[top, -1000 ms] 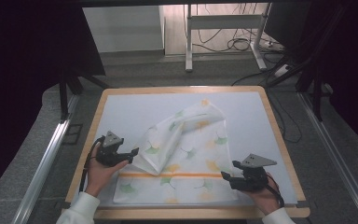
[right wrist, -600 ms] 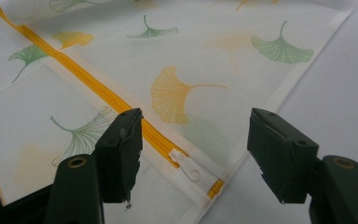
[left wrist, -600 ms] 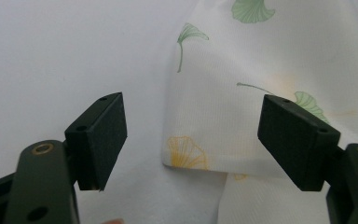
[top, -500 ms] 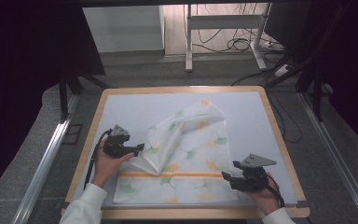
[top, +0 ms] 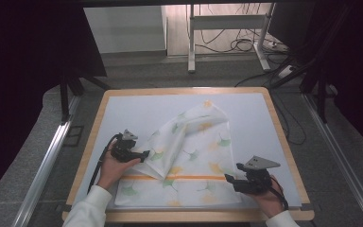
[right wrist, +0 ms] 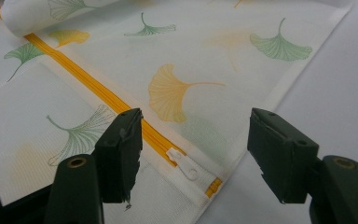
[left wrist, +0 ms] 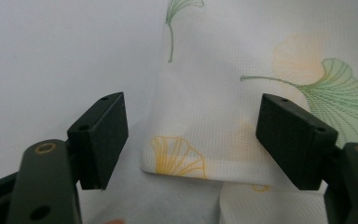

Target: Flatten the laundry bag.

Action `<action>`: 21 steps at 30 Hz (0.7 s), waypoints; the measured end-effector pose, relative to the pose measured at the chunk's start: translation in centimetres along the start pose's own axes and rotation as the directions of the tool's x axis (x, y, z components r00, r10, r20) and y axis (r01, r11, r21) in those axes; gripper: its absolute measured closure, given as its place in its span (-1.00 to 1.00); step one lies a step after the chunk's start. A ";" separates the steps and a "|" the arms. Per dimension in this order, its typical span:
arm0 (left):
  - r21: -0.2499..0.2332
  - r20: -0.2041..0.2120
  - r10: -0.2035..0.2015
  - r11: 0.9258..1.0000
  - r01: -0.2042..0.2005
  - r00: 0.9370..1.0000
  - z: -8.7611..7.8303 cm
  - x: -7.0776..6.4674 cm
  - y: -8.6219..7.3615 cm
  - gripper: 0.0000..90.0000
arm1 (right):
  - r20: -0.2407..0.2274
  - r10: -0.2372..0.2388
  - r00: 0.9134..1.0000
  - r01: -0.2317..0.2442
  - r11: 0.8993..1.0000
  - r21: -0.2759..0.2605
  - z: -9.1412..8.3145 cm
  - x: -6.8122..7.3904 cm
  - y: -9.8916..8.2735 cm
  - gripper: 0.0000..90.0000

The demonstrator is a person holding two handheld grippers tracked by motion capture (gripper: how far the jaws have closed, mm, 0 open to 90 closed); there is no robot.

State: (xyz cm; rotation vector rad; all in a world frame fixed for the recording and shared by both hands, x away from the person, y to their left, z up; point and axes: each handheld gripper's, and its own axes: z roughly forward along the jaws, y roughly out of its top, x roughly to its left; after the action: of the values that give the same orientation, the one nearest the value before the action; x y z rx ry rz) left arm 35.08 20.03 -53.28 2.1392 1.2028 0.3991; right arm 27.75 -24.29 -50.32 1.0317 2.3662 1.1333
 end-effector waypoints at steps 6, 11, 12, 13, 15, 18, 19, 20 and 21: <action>0.031 0.026 0.009 0.999 -0.010 1.000 0.3 0.0 -0.1 -0.06 | 0.001 -0.002 1.000 0.002 1.000 -0.001 0.0 0.0 0.0 -0.21; 0.035 0.029 0.001 0.999 -0.002 1.000 0.0 -0.1 -0.1 0.56 | 0.004 -0.005 1.000 0.005 1.000 0.004 0.0 0.1 0.0 -0.21; 0.035 0.029 0.001 0.999 -0.002 1.000 0.0 -0.1 -0.1 0.65 | 0.005 -0.005 1.000 0.005 1.000 0.004 0.0 0.1 0.0 -0.21; 0.034 0.019 0.019 0.999 -0.020 1.000 0.0 -0.3 -0.1 0.71 | 0.005 -0.006 1.000 0.006 1.000 0.003 0.0 0.1 0.0 -0.21; 0.033 0.019 0.026 0.999 -0.026 0.999 0.0 -0.4 -0.1 0.82 | 0.006 -0.006 1.000 0.006 1.000 0.002 0.0 0.1 0.0 -0.21; 0.027 0.016 0.043 0.999 -0.043 0.999 0.0 -0.7 -0.1 0.88 | 0.006 -0.006 1.000 0.006 1.000 0.005 0.0 0.1 0.0 -0.21; 0.024 0.015 0.040 0.999 -0.040 0.999 -0.1 -0.7 -0.1 0.89 | 0.005 -0.008 1.000 0.008 1.000 0.006 0.0 0.1 0.0 -0.21; 0.024 0.015 0.040 0.999 -0.040 0.999 -0.1 -0.7 -0.1 0.89 | 0.005 -0.008 1.000 0.008 1.000 0.006 0.0 0.1 0.0 -0.21; 0.023 0.016 0.038 0.999 -0.038 0.999 -0.1 -0.6 -0.1 0.89 | 0.004 -0.009 1.000 0.009 1.000 0.006 0.0 0.1 0.0 -0.21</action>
State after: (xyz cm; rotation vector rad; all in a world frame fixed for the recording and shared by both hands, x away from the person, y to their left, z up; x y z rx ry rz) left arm 34.60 19.60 -53.21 2.1837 1.1653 0.3867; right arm 27.68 -24.22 -50.34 1.0228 2.3699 1.1208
